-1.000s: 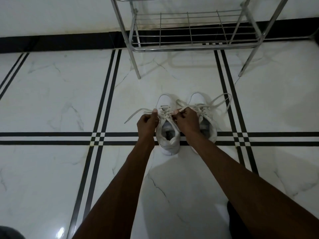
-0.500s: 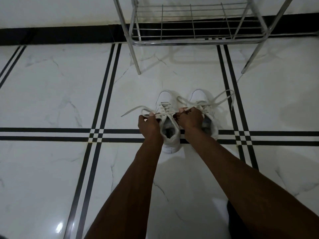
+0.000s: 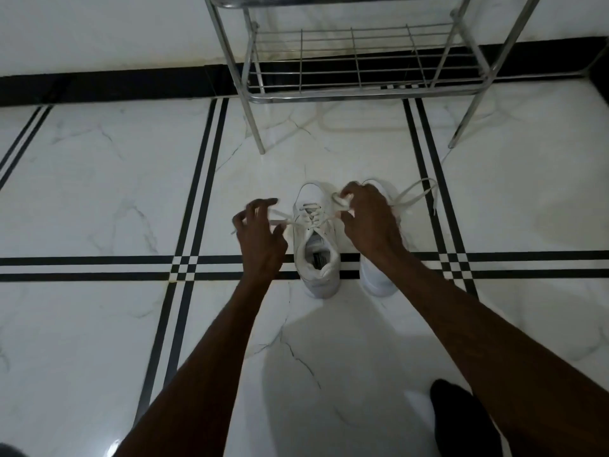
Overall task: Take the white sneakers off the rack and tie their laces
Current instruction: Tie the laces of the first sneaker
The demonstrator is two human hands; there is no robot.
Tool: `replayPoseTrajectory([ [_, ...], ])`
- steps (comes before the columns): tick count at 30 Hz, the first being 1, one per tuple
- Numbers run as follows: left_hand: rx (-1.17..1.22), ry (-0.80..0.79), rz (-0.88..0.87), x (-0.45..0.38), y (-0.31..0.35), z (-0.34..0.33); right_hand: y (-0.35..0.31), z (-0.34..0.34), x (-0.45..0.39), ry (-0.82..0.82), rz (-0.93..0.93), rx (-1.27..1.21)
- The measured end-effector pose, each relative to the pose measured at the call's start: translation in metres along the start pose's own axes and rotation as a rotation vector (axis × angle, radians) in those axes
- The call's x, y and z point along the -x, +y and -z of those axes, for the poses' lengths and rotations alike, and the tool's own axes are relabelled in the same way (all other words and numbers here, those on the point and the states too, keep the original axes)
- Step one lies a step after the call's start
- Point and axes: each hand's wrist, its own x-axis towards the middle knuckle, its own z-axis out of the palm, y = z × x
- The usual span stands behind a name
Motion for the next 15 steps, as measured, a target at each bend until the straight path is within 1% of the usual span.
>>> replayPoseTrajectory([
  [1, -0.106, -0.118, -0.051, -0.004, -0.001, 0.001, 0.001, 0.0, -0.004, -0.098, 0.106, 0.082],
  [2, -0.19, -0.216, -0.071, -0.008, -0.002, 0.002, 0.001, 0.0, -0.007, -0.212, 0.165, 0.193],
  [3, -0.237, -0.285, -0.061, -0.013, -0.005, 0.003, 0.003, -0.003, -0.009, -0.308, 0.169, 0.312],
  [4, -0.247, -0.321, -0.043, -0.016, -0.006, 0.007, 0.004, 0.0, -0.011, -0.37, 0.157, 0.405],
  [5, -0.216, -0.334, -0.041, -0.02, -0.008, 0.013, 0.004, 0.005, -0.013, -0.402, 0.135, 0.414],
  [6, -0.149, -0.353, -0.06, -0.023, -0.009, 0.021, 0.004, 0.011, -0.014, -0.427, 0.112, 0.332],
  [8, 0.109, -0.422, -0.038, -0.028, -0.005, 0.038, 0.0, 0.028, -0.017, -0.481, 0.041, -0.012],
  [10, 0.406, -0.473, 0.098, -0.032, 0.007, 0.05, -0.009, 0.042, -0.023, -0.517, -0.07, -0.426],
  [12, 0.663, -0.456, 0.241, -0.039, 0.022, 0.049, -0.021, 0.043, -0.031, -0.521, -0.186, -0.77],
  [14, 0.87, -0.435, 0.339, -0.044, 0.034, 0.038, -0.029, 0.033, -0.036, -0.521, -0.295, -0.997],
  [15, 0.925, -0.424, 0.378, -0.045, 0.037, 0.032, -0.03, 0.025, -0.035, -0.516, -0.348, -1.066],
])
